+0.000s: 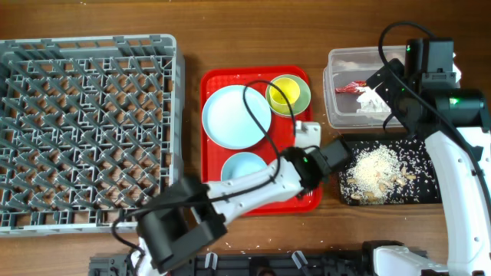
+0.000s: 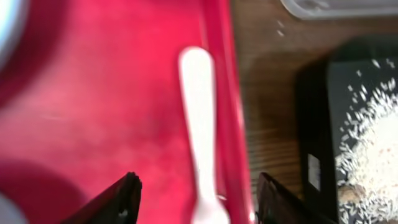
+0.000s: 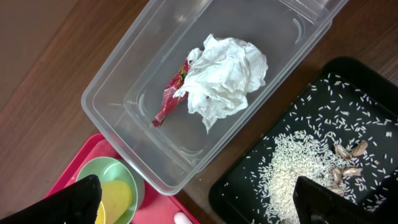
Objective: Sort waste into correct bins and load items into the dishwasher rack
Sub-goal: 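Move the left gripper back to the white fork and grasp its handle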
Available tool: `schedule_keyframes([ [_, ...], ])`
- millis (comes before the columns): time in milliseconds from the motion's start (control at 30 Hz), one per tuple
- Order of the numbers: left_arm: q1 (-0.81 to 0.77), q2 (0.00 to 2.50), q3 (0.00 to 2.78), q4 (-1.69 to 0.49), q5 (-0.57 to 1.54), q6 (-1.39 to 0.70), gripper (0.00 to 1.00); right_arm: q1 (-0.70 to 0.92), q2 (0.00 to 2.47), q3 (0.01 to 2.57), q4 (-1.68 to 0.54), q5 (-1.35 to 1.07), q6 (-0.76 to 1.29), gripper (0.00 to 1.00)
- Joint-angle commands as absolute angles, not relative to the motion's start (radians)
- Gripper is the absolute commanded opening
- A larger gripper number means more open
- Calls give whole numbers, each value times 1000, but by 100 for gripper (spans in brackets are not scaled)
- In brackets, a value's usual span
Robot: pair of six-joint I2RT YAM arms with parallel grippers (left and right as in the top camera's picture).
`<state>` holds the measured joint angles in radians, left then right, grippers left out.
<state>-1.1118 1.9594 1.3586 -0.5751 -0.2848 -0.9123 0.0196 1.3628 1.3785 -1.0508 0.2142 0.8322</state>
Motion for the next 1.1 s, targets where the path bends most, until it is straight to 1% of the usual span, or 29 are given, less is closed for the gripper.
schedule_keyframes([
  [0,-1151,1997,1359,-538,-332,-921,58,17,1346,1389,-1051,236,839,100],
  [67,-1161,2000,1359,-536,-392,-921,54,17,1346,1389,-1051,236,839,100],
  [100,-1165,2002,1359,-538,-438,-921,46,17,1346,1389,-1051,236,839,100],
  [167,-1167,2012,1359,-538,-496,-921,40,17,1346,1389,-1051,236,839,100],
  [233,-1167,2028,1359,-538,-495,-921,37,17,1346,1389,-1051,236,838,100],
  [300,-1168,2051,1359,-541,-493,-925,36,17,1346,1389,-1051,236,839,100],
  [400,-1172,2069,1359,-541,-445,-925,43,17,1346,1389,-1051,236,839,100],
  [467,-1176,2070,1359,-543,-401,-925,44,17,1346,1389,-1051,236,838,100],
  [567,-1183,2075,1359,-550,-393,-925,47,17,1346,1389,-1051,236,839,100],
  [867,-1187,2127,1359,-550,-394,-921,46,17,1346,1389,-1051,236,838,100],
  [967,-1187,2127,1359,-549,-394,-921,41,17,1346,1389,-1051,236,839,100],
  [1000,-1187,2127,1359,-549,-394,-921,29,17,1346,1389,-1051,236,839,100],
  [1033,-1187,2127,1359,-549,-395,-921,26,17,1346,1389,-1051,236,838,100],
  [1067,-1187,2127,1359,-549,-398,-921,21,17,1346,1389,-1051,236,839,100],
])
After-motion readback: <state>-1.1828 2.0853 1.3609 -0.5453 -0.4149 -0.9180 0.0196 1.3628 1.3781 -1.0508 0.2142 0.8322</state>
